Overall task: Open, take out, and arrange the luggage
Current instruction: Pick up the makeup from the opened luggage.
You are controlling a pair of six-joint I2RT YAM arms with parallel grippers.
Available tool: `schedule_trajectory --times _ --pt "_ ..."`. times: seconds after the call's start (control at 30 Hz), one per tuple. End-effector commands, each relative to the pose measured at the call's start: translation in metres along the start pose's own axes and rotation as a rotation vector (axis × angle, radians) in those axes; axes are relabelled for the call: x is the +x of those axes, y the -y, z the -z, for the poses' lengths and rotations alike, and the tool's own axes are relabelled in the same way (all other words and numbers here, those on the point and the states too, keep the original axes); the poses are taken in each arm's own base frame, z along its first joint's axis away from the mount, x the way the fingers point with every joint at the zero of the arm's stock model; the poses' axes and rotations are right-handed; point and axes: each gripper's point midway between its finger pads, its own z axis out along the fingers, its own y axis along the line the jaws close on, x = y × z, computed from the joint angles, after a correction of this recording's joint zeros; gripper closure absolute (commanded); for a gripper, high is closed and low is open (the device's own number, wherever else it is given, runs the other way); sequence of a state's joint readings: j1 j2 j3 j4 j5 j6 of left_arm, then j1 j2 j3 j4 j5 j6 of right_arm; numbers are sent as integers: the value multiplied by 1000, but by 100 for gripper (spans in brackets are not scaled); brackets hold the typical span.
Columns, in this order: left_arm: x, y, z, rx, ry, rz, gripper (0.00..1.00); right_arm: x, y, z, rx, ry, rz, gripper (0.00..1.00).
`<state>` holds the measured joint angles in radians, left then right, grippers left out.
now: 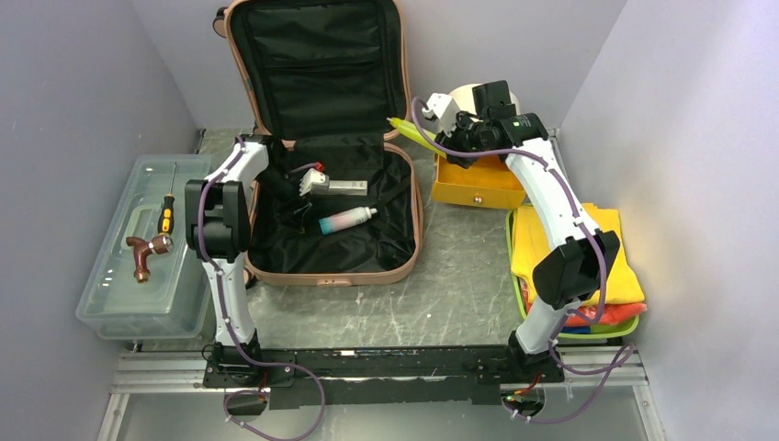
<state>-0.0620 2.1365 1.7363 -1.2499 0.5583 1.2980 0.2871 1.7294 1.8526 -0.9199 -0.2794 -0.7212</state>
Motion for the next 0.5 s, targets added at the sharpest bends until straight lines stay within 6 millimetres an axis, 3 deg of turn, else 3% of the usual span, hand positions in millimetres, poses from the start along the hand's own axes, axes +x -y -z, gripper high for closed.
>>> schedule_trajectory --times 0.0,0.23,0.47 --pt "-1 -10 -3 28 14 -97 32 -31 21 15 87 88 19 100" --pt "5 -9 -1 35 0 -109 38 -27 22 13 92 74 17 100" --pt "-10 -42 44 -166 121 -72 30 -27 24 12 98 69 28 100"
